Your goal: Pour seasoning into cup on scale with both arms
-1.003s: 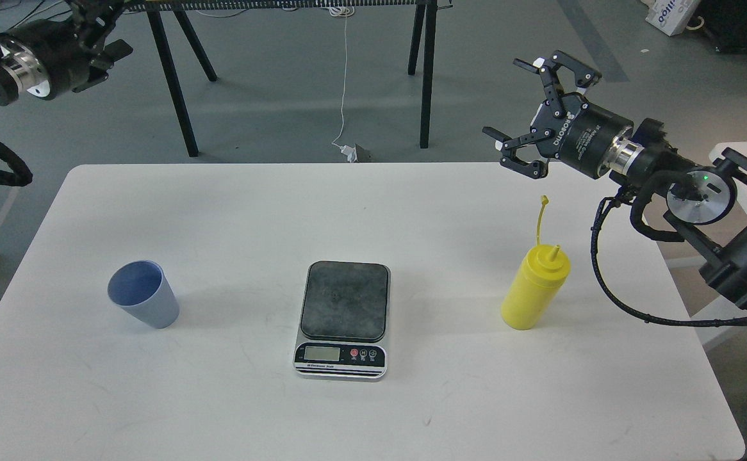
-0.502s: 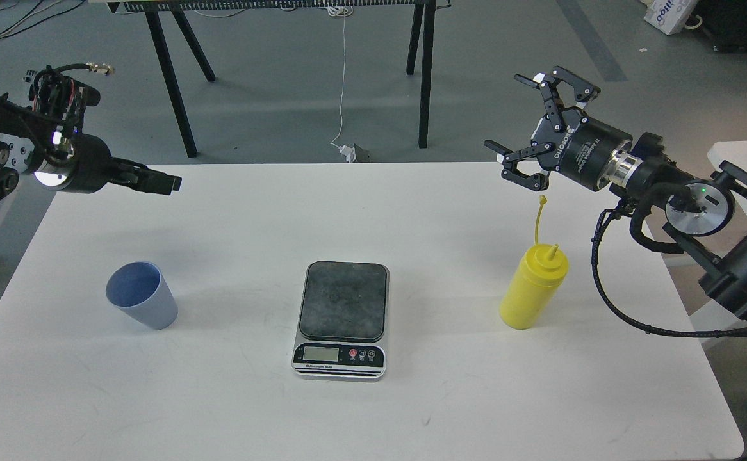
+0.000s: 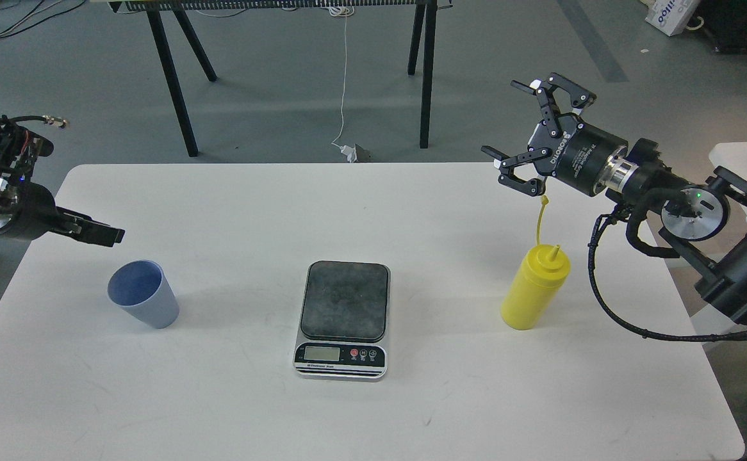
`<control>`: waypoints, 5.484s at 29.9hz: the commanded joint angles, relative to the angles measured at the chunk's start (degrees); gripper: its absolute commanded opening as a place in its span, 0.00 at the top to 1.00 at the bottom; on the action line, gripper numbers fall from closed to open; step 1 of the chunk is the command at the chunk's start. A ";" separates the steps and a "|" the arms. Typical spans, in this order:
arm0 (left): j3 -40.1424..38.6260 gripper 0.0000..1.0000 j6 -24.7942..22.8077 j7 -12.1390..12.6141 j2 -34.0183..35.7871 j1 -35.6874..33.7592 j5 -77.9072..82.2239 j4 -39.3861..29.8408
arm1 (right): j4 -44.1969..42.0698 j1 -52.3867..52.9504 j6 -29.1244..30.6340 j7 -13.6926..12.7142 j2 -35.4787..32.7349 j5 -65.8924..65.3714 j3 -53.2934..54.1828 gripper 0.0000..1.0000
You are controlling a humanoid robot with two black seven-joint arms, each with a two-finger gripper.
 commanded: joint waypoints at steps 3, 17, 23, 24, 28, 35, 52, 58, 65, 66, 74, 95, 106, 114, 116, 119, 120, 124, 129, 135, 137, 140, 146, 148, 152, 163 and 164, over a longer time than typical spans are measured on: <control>0.02 0.00 -0.01 0.00 0.06 0.79 -0.18 -3.16 | -0.10 -0.11 0.00 0.00 0.03 -0.12 -0.02 0.00; -0.07 0.00 -0.01 0.00 -0.82 4.83 -0.18 -3.34 | -4.05 5.60 0.00 -0.18 2.75 -0.21 2.53 0.00; -0.33 0.00 -0.01 0.00 -0.82 4.92 -0.44 -3.25 | -4.94 6.75 0.00 -0.18 3.99 -0.21 2.27 0.00; -0.51 0.00 -0.01 0.00 -0.82 4.92 -0.44 -3.25 | -4.94 6.75 0.00 -0.18 3.99 -0.21 2.27 0.00; -0.60 0.01 -0.01 0.00 -1.08 5.45 -0.53 -2.99 | -4.94 6.57 0.00 -0.18 3.99 -0.12 2.18 0.00; -0.51 0.02 -0.01 0.00 -1.88 6.50 -0.71 -2.73 | -4.94 6.31 0.00 -0.18 3.37 -0.12 2.18 0.00; -0.25 0.46 -0.01 0.00 -2.14 6.68 -1.85 -2.64 | -4.67 5.17 0.00 -0.18 3.20 -0.12 2.18 0.00; -0.16 0.65 -0.01 0.00 -2.14 6.68 -1.85 -2.64 | -4.67 4.91 0.00 -0.18 3.20 -0.12 2.18 0.00; -0.16 0.98 -0.01 0.00 -2.14 6.59 -1.94 -2.73 | -4.67 4.29 0.00 -0.18 3.20 -0.12 2.27 0.00; -0.16 0.99 -0.01 0.00 -2.14 6.59 -1.94 -2.73 | -4.67 4.29 0.00 -0.09 3.20 -0.12 2.27 0.00; -0.16 1.00 -0.01 0.00 -1.53 6.50 -2.11 -2.73 | -4.59 3.85 0.00 -0.09 3.28 -0.12 2.27 0.00; -1.04 1.00 -0.01 0.00 -16.19 -8.08 -6.94 -3.17 | -15.47 14.48 0.00 -0.62 8.46 -0.03 2.88 0.00; -1.04 1.00 -0.01 0.00 -21.83 -8.08 -7.74 -8.78 | -22.34 18.88 0.00 -0.62 13.04 0.06 6.49 0.00; -0.86 1.00 -0.01 0.00 -24.46 -7.30 -7.39 -10.90 | -22.34 18.79 -0.23 -0.62 13.13 0.06 6.66 0.00; -0.86 1.00 -0.01 0.00 -24.64 -6.77 -7.38 -10.90 | -22.34 18.79 -0.23 -0.62 13.13 0.06 6.66 0.00; -0.95 1.00 -0.01 0.00 -25.51 -5.54 -7.30 -10.90 | -22.34 18.70 -0.23 -0.62 13.04 0.06 6.66 0.00; -0.95 1.00 -0.01 0.00 -25.78 -5.10 -7.30 -10.55 | -22.34 18.79 -0.23 -0.62 13.04 0.06 6.66 0.00; -0.86 1.00 -0.01 0.00 -25.87 -4.75 -7.30 -10.20 | -22.25 18.44 -0.23 -0.62 13.04 0.06 6.66 0.00; -0.86 1.00 -0.01 0.00 -25.87 -4.39 -7.21 -10.02 | -22.25 18.18 -0.23 -0.53 13.04 0.06 6.66 0.00; -0.86 0.90 -0.01 0.00 -25.70 -4.13 -7.21 -9.93 | -22.16 17.83 -0.14 -0.53 13.04 0.06 6.57 0.00; -0.86 0.86 -0.01 0.00 -25.52 -4.13 -7.21 -9.93 | -22.16 17.65 -0.14 -0.53 13.04 0.06 6.57 0.00; -0.86 0.76 -0.01 0.00 -25.34 -4.13 -7.38 -9.93 | -22.08 17.12 -0.14 -0.53 13.04 0.06 6.57 0.00; -0.86 0.54 -0.01 0.00 -24.99 -4.22 -7.65 -9.93 | -22.08 17.03 0.00 -0.53 13.04 0.06 6.49 0.00; -0.95 0.45 -0.01 0.00 -24.90 -4.22 -7.91 -9.93 | -21.99 16.95 0.00 -0.53 12.95 0.06 6.49 0.00; -1.04 0.29 -0.01 0.00 -24.55 -4.48 -8.09 -9.93 | -21.29 16.15 0.00 -0.79 12.69 0.14 6.40 0.00; -1.48 0.01 -0.01 0.00 -19.46 -6.24 -15.82 -7.91 | -16.45 16.33 -2.95 -7.74 10.23 0.49 10.52 0.00; -1.56 0.01 -0.01 0.00 -18.67 -6.33 -16.43 -7.91 | -16.36 16.33 -3.12 -7.82 10.14 1.28 11.57 0.00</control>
